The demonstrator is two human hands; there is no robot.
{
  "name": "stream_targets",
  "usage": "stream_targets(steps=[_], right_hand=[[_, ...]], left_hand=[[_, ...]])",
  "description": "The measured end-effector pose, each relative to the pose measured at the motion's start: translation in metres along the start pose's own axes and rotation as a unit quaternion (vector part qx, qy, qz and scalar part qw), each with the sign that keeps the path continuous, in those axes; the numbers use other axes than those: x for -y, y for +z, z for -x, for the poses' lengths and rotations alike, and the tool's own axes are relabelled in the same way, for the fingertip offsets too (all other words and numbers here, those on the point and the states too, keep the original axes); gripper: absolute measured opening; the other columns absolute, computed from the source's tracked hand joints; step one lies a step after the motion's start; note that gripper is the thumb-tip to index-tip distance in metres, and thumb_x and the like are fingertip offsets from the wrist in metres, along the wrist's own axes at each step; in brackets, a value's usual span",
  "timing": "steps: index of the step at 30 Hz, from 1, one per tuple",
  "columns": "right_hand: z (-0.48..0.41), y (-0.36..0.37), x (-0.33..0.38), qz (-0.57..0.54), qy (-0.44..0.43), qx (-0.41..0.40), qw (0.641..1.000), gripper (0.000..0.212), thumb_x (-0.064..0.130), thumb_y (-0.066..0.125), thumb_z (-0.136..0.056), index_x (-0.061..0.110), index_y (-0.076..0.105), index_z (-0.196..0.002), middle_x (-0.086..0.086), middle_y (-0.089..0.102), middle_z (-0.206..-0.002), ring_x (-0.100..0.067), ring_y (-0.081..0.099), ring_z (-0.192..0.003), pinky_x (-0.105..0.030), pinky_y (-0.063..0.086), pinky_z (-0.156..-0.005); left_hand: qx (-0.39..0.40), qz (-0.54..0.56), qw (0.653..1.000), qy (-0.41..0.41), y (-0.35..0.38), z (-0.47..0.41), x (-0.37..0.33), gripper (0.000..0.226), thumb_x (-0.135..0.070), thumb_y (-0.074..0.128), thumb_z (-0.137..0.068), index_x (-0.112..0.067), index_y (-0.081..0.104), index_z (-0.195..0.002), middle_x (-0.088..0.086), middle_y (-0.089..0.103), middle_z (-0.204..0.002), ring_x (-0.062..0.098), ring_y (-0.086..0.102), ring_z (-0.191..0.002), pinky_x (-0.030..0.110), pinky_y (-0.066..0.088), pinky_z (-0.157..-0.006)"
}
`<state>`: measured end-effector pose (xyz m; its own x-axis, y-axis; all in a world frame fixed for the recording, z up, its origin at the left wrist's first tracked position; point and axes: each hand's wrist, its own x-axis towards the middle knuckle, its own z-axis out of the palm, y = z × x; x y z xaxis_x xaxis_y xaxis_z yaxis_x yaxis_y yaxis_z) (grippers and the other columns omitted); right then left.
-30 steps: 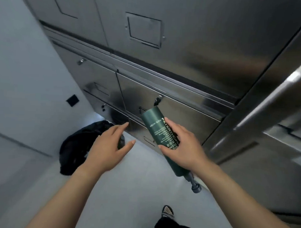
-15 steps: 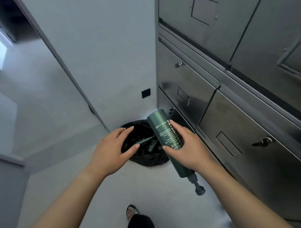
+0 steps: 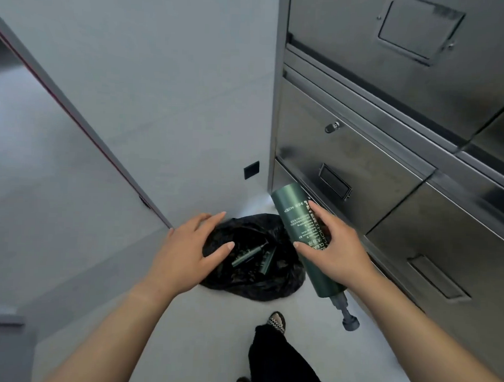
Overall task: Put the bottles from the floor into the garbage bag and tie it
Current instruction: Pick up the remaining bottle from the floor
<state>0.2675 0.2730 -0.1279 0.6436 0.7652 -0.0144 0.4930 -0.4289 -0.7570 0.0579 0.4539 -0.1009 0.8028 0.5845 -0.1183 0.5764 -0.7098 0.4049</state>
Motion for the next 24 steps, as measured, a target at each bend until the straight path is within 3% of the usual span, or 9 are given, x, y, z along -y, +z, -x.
stream_targets(steps=[7,11,14,20,24], right_hand=[[-0.092,0.026,0.016,-0.037,0.0,-0.01,0.999,0.081,0.035,0.077,-0.068,0.042,0.035,-0.137,0.021,0.048,-0.116,0.006,0.044,-0.103,-0.016,0.032,-0.087],[-0.126,0.032,0.024,-0.033,0.01,-0.017,0.999,0.082,0.033,0.077,-0.068,0.037,0.036,-0.138,0.01,0.053,-0.128,0.006,0.043,-0.104,-0.015,0.032,-0.089],[-0.139,0.033,0.025,-0.015,0.034,-0.039,0.999,0.082,0.035,0.077,-0.068,0.037,0.035,-0.139,0.009,0.053,-0.13,0.005,0.044,-0.107,-0.014,0.032,-0.089],[-0.13,0.066,0.027,0.057,0.136,-0.096,0.984,0.085,0.038,0.077,-0.068,0.032,0.034,-0.141,0.001,0.053,-0.132,-0.016,0.049,-0.12,-0.024,0.036,-0.095],[-0.108,0.104,0.034,0.07,0.214,-0.159,0.961,0.085,0.04,0.077,-0.067,0.035,0.034,-0.14,0.003,0.056,-0.125,-0.013,0.05,-0.107,-0.025,0.037,-0.088]], left_hand=[[0.018,-0.05,0.998,-0.017,-0.037,-0.072,0.042,0.073,-0.074,0.026,-0.081,-0.034,0.03,-0.142,-0.001,0.04,-0.144,0.017,0.038,-0.131,0.04,0.035,-0.107],[0.01,-0.05,0.999,0.003,-0.059,-0.117,0.06,0.073,-0.07,0.03,-0.079,-0.032,0.033,-0.141,-0.001,0.041,-0.144,0.018,0.039,-0.131,0.038,0.036,-0.106],[0.023,-0.038,0.998,0.049,-0.063,-0.151,0.072,0.075,-0.073,0.029,-0.079,-0.031,0.034,-0.141,0.0,0.042,-0.143,0.019,0.045,-0.126,0.035,0.038,-0.103],[0.095,-0.029,0.981,0.165,-0.051,-0.225,0.102,0.063,-0.057,0.043,-0.087,-0.03,0.032,-0.143,0.001,0.04,-0.145,0.022,0.048,-0.122,0.034,0.039,-0.101],[0.155,-0.042,0.955,0.249,-0.045,-0.258,0.13,0.065,-0.061,0.04,-0.087,-0.028,0.033,-0.142,0.001,0.041,-0.144,0.021,0.043,-0.128,0.038,0.039,-0.103]])
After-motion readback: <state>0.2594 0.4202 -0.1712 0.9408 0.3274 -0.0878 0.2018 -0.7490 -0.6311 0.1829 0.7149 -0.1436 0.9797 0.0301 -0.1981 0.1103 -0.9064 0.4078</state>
